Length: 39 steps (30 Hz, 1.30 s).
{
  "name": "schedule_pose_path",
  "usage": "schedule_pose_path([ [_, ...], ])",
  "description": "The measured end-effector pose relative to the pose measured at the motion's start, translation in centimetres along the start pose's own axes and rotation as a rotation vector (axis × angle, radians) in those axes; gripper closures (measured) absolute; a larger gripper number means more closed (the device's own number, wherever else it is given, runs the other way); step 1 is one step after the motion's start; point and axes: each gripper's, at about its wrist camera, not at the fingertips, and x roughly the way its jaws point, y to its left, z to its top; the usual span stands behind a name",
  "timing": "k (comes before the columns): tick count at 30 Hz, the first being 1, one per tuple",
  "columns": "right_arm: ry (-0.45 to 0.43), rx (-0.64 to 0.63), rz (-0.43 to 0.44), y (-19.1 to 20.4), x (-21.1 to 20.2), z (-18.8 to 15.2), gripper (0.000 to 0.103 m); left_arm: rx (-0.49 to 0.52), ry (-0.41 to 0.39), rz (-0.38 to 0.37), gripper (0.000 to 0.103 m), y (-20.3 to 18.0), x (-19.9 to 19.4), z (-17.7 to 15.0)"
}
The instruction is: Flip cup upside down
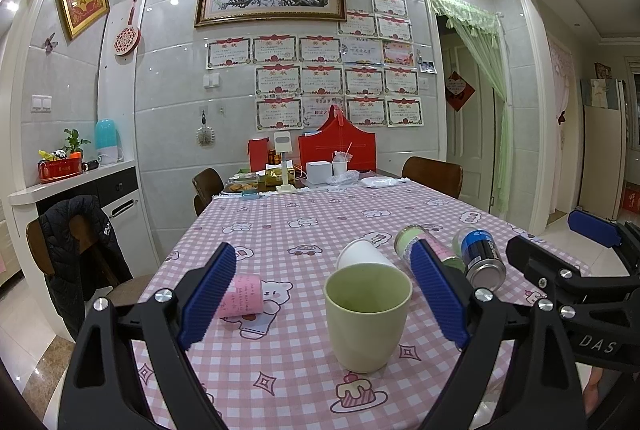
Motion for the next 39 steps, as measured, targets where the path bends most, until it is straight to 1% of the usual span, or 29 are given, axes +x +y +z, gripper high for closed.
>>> schedule_pose_path([
  [24, 0.006, -0.002, 0.001, 0.1, 0.2, -0.2, 0.008, -0.005, 0.012, 0.005, 0.015, 1.3, -0.1, -0.3],
  [35, 0.029, 0.001, 0.001, 0.0, 1.4, -0.8, 0.008, -0.004, 0.031, 0.010, 0.015, 1.3, 0.8, -0.9],
  [39, 0.041, 0.004, 0.000, -0.2, 1.7, -1.0, 0.008, -0.004, 0.041, 0.011, 0.015, 0.8, 1.4, -1.2],
])
